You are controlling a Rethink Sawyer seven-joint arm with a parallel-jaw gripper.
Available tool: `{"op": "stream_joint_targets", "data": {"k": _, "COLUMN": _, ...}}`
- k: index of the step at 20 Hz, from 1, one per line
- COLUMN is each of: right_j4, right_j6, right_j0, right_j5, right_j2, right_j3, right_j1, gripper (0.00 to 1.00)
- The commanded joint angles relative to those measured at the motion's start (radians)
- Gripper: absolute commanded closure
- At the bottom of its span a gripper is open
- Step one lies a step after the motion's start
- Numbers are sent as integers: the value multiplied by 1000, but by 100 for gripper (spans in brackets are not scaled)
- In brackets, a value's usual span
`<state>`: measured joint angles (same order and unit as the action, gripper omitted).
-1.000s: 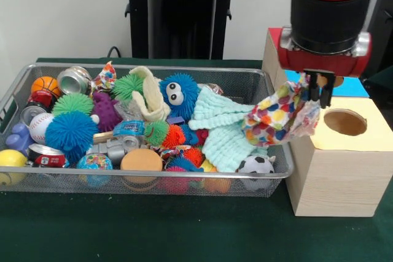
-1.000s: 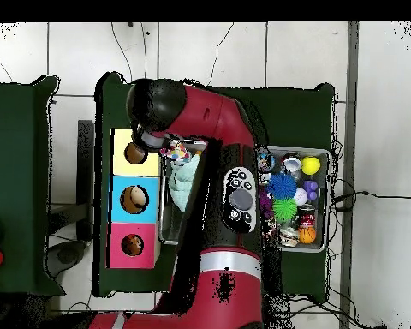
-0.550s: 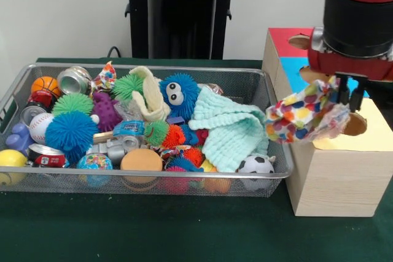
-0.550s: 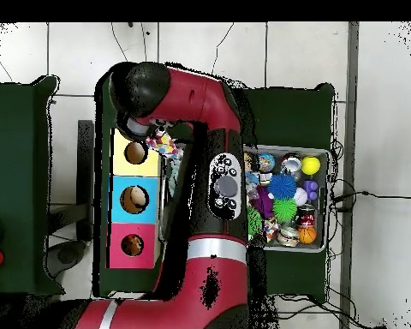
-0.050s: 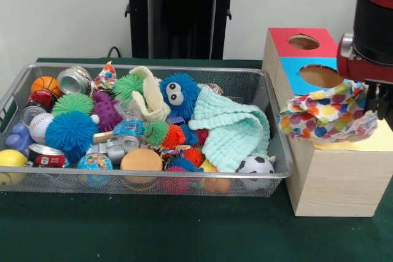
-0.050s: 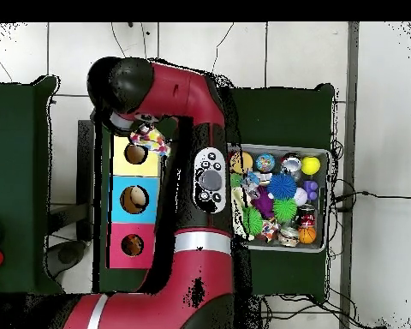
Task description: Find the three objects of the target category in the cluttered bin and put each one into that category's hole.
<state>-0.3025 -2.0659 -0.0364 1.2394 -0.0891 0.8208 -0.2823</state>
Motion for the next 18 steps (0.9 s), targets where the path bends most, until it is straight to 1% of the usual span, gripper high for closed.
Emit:
{"op": "stream_joint_targets", "data": {"k": 1, "right_j4": -24, "right_j6": -292, "right_j0": -21, "right_j5": -6, "right_j2": 30, "right_j3": 15, "right_j1": 54, "gripper": 100}}
{"op": "stream_joint_targets", "data": {"k": 3, "right_j4": -24, "right_j6": -308, "right_j0": -29, "right_j5": 13, "right_j2": 28, "right_j3": -5, "right_j1": 71, "gripper": 100}}
{"op": "stream_joint_targets", "data": {"k": 4, "right_j4": -28, "right_j6": -309, "right_j0": -30, "right_j5": 10, "right_j2": 32, "right_j3": -4, "right_j1": 75, "gripper": 100}}
{"op": "stream_joint_targets", "data": {"k": 7, "right_j4": -54, "right_j6": -299, "right_j0": -30, "right_j5": -56, "right_j2": 55, "right_j3": 82, "right_j1": 55, "gripper": 100}}
{"op": "stream_joint_targets", "data": {"k": 11, "right_j4": -69, "right_j6": -272, "right_j0": -38, "right_j5": -174, "right_j2": 60, "right_j3": 198, "right_j1": 29, "gripper": 100}}
{"op": "stream_joint_targets", "data": {"k": 15, "right_j4": -68, "right_j6": -242, "right_j0": -48, "right_j5": -279, "right_j2": 55, "right_j3": 283, "right_j1": 16, "gripper": 100}}
{"op": "stream_joint_targets", "data": {"k": 18, "right_j4": -58, "right_j6": -215, "right_j0": -46, "right_j5": -338, "right_j2": 55, "right_j3": 320, "right_j1": 12, "gripper": 100}}
